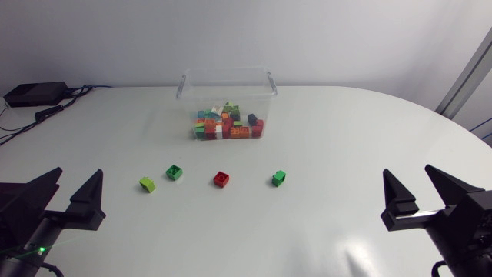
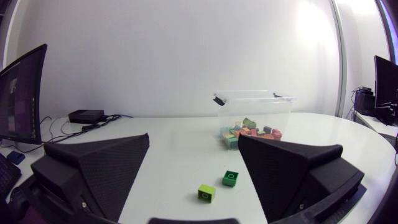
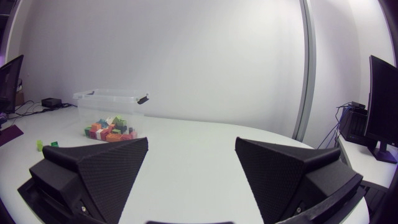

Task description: Place the duplo bricks in the container

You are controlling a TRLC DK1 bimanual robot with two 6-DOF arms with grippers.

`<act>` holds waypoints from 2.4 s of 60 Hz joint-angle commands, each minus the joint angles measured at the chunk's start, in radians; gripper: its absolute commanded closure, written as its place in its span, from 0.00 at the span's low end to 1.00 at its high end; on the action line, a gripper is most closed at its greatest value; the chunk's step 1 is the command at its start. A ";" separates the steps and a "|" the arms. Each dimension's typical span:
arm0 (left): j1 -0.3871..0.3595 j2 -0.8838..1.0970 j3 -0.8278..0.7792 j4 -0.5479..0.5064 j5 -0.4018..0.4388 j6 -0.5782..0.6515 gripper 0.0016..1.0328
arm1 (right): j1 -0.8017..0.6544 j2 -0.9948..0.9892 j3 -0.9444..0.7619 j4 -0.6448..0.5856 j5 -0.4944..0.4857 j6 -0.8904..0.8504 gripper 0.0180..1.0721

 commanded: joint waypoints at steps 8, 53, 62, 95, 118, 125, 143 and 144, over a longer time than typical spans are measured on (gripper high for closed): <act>-0.008 -0.010 -0.017 -0.001 0.001 -0.003 0.04 | 0.007 -0.007 -0.023 -0.004 -0.004 0.015 0.04; -0.056 0.585 0.483 -0.102 0.004 0.003 0.07 | 0.023 0.500 0.378 -0.010 -0.044 0.013 0.04; -0.069 0.803 0.583 -0.163 0.006 0.014 0.07 | 0.021 0.720 0.484 -0.024 -0.054 0.012 0.04; -0.088 1.352 0.907 -0.505 0.009 0.290 0.08 | 0.035 1.092 0.751 -0.248 -0.088 -0.043 0.04; -0.071 1.638 1.131 -0.798 0.009 0.394 0.08 | 0.030 1.322 0.937 -0.435 -0.192 -0.063 0.04; -0.068 1.698 1.158 -0.827 0.009 0.405 0.08 | 0.043 1.368 0.980 -0.455 -0.166 -0.103 0.04; -0.085 1.794 1.172 -0.811 0.003 0.390 0.12 | 0.122 1.466 1.047 -0.554 -0.088 -0.326 0.05; -0.085 1.802 1.174 -0.807 0.001 0.390 0.12 | 0.127 1.472 1.052 -0.562 -0.090 -0.326 0.05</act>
